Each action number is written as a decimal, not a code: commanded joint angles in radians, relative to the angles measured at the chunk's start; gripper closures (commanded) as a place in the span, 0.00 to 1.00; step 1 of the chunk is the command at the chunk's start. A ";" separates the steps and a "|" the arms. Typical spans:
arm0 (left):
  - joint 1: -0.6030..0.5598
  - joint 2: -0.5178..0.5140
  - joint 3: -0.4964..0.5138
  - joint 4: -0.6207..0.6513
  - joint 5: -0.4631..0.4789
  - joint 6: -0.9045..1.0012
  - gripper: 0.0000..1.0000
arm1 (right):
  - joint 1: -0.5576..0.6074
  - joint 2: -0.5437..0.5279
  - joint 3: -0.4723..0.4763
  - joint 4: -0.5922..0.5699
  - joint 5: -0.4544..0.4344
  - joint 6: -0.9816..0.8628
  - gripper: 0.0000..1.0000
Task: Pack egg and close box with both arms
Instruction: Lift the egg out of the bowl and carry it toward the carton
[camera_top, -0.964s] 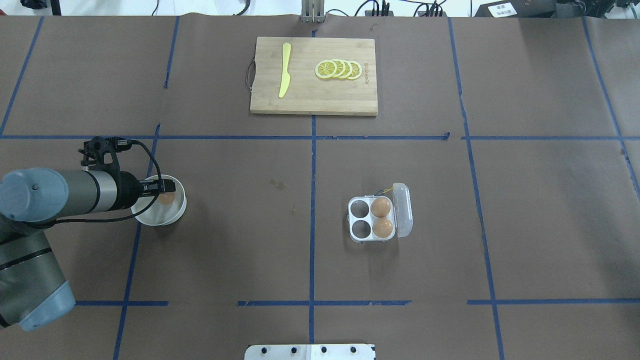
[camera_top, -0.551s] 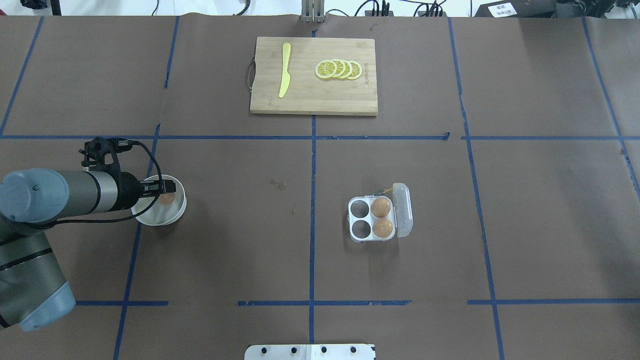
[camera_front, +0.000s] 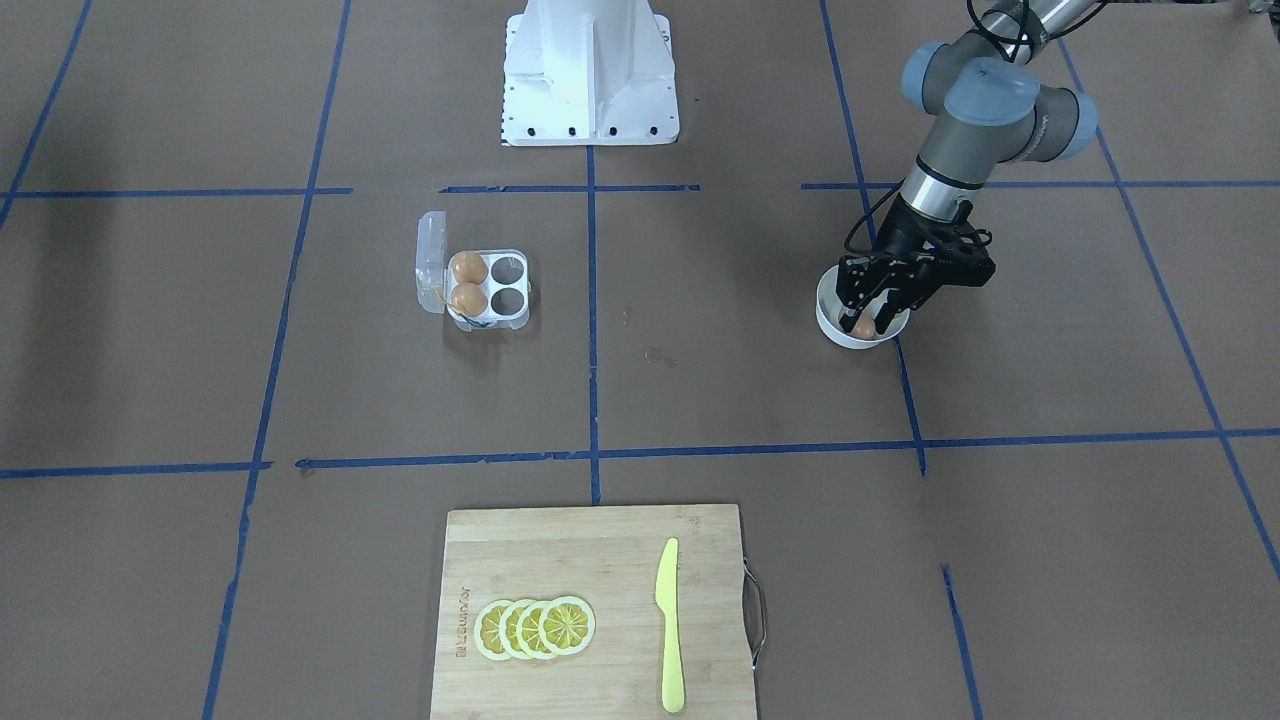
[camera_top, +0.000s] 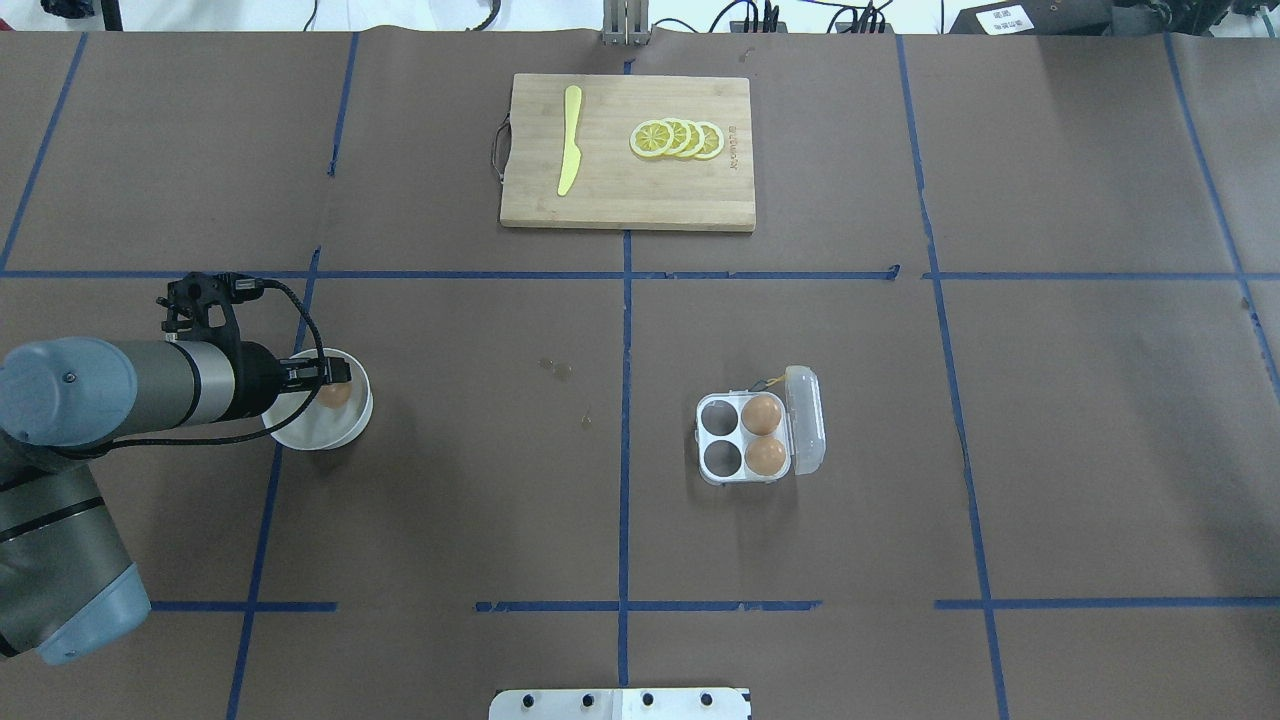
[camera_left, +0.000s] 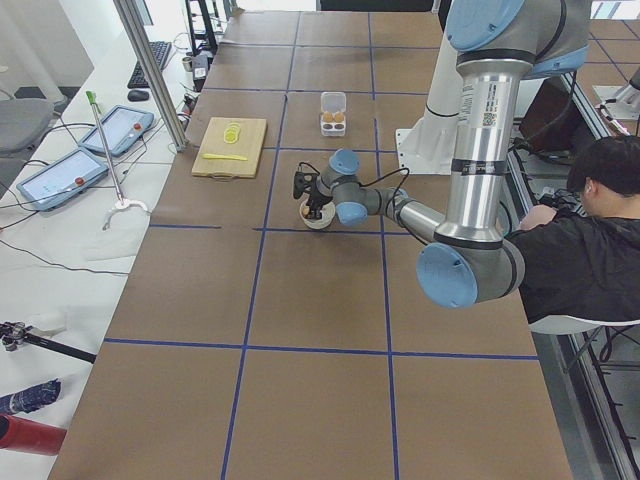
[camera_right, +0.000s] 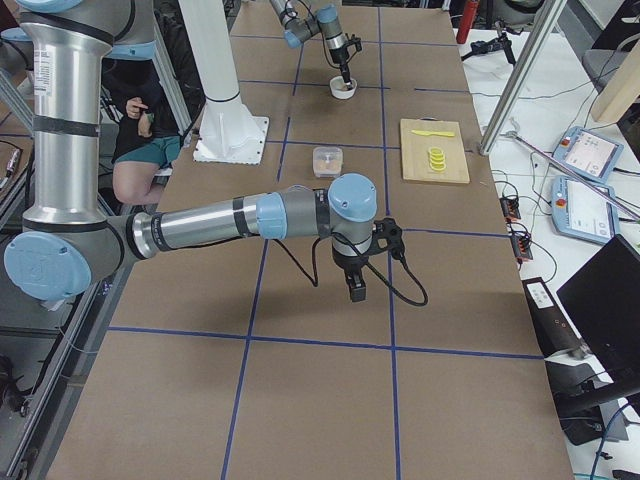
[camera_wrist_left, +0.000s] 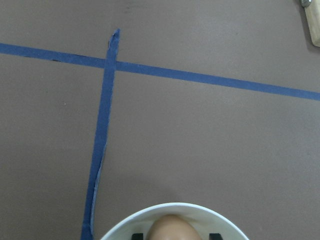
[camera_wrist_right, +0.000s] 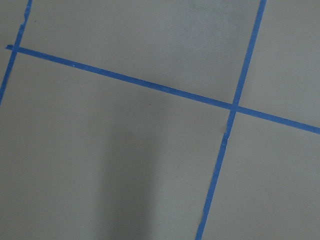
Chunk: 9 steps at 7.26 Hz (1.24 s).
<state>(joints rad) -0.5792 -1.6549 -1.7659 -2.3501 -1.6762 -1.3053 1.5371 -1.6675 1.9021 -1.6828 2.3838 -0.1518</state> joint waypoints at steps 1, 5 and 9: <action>-0.007 0.013 -0.042 0.000 0.000 0.007 1.00 | 0.000 0.000 0.000 0.000 0.000 0.000 0.00; -0.014 0.030 -0.118 -0.006 -0.002 0.014 1.00 | 0.000 0.005 0.002 0.000 0.000 0.002 0.00; -0.008 -0.081 -0.156 -0.009 0.097 0.003 1.00 | 0.000 0.006 0.003 0.000 0.000 0.002 0.00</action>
<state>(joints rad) -0.5944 -1.6816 -1.9246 -2.3591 -1.6287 -1.2994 1.5370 -1.6618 1.9052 -1.6828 2.3838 -0.1503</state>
